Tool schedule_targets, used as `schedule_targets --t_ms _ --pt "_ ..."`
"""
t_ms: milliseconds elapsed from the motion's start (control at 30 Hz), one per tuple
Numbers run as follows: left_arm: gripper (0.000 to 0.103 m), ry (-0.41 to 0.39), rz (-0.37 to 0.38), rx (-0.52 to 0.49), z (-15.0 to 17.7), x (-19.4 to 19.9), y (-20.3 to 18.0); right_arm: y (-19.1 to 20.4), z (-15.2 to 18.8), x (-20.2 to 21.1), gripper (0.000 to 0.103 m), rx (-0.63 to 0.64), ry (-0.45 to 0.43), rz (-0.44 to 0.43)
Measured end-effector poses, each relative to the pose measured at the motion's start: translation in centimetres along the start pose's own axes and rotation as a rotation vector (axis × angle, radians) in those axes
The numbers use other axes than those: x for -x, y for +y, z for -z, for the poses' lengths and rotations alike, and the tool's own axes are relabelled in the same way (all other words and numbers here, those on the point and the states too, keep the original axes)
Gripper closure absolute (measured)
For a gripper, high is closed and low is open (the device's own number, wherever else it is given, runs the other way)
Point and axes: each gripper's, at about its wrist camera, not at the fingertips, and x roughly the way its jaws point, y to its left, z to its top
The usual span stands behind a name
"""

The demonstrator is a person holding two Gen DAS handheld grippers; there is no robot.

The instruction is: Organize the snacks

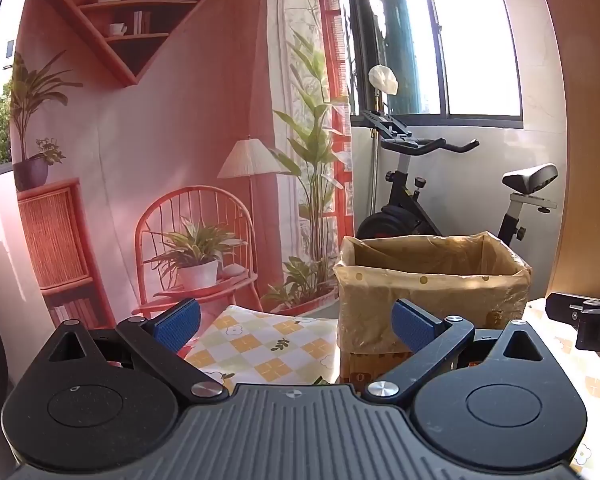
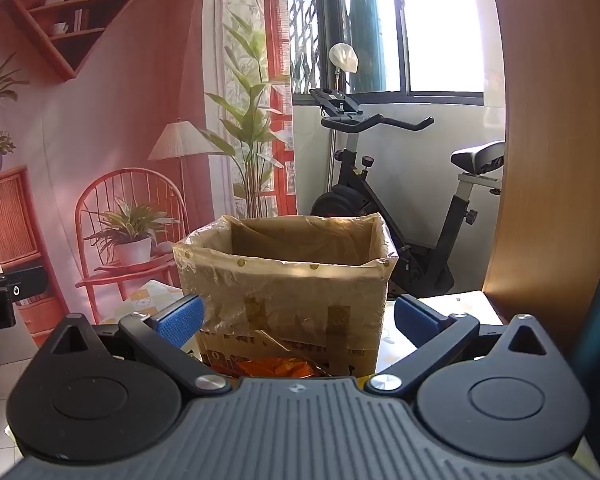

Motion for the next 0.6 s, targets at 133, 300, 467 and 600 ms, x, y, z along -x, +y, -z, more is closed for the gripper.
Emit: schedule_targets --t_ms 133,300,467,600 --pt "0.001 -0.005 0.012 -0.006 -0.18 -0.26 -0.11 0.07 -0.06 0.08 0.0 0.001 0.005 -0.001" --pt "0.001 -0.008 0.01 0.009 0.15 -0.36 0.46 0.12 -0.14 0.22 0.0 0.0 0.001 -0.004" --pt "0.001 -0.025 0.001 0.017 -0.08 0.09 0.08 0.12 -0.35 0.27 0.0 0.002 -0.003 -0.005" --pt "0.001 -0.031 -0.004 0.018 -0.11 0.23 0.0 0.14 -0.26 0.33 0.0 0.005 -0.007 -0.006"
